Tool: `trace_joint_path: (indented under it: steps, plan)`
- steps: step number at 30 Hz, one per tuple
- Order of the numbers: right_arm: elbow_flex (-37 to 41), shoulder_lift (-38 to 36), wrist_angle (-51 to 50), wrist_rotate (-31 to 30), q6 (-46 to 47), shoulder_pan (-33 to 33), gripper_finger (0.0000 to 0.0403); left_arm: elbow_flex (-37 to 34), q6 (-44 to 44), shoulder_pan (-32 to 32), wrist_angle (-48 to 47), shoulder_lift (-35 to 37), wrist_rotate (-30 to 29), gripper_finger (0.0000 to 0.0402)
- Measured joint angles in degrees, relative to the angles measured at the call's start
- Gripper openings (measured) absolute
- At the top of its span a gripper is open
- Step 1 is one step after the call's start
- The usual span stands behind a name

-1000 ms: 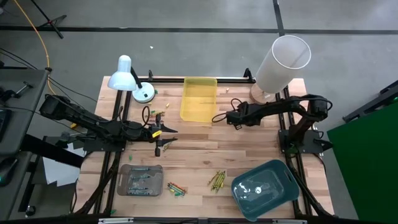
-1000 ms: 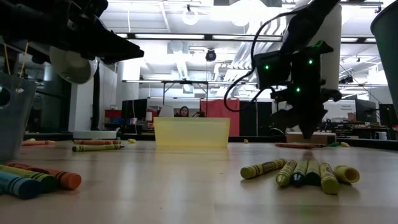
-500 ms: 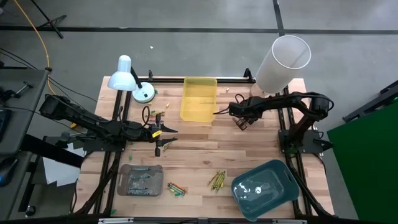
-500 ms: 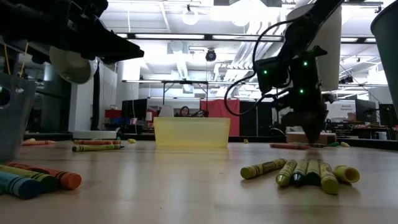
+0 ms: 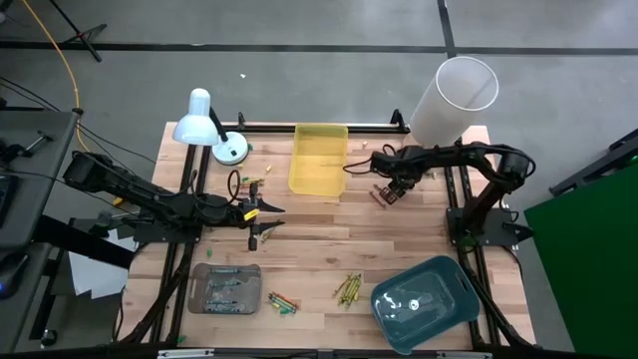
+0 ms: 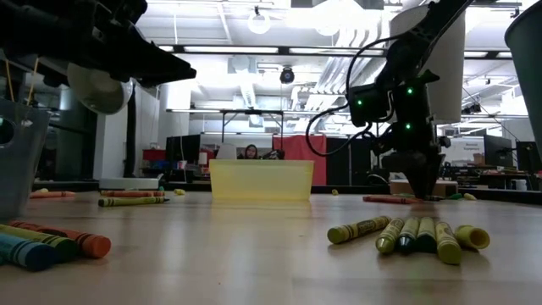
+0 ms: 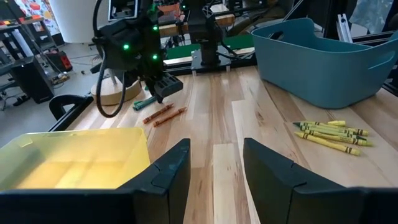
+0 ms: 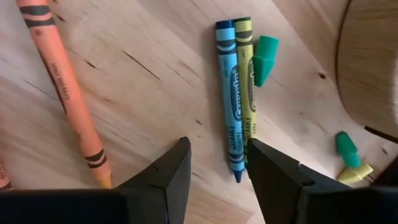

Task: Sort crayons
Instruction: Put the blue crayon into the black bin

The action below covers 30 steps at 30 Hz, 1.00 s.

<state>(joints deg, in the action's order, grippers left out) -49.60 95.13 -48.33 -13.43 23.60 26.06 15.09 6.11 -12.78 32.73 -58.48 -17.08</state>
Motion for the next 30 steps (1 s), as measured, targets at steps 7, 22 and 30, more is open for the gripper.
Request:
trace_joint_path:
  steps: [7, 22, 30]
  plan:
    - [-0.02, 0.00, 0.35, 4.08, -3.84, 0.64, 0.0153, 0.00, 0.11, 0.00, 0.00, 0.00, -0.02, 0.0133]
    - [0.02, 0.00, 1.27, 8.59, 1.10, 0.53, 0.0097, 0.00, -0.03, 0.00, 0.04, 0.00, -0.04, 0.0133]
    - [1.12, -0.20, 1.36, 7.12, 2.97, -1.34, 0.0015, 0.02, -1.42, 0.00, -3.50, 3.29, 1.62, 0.0133]
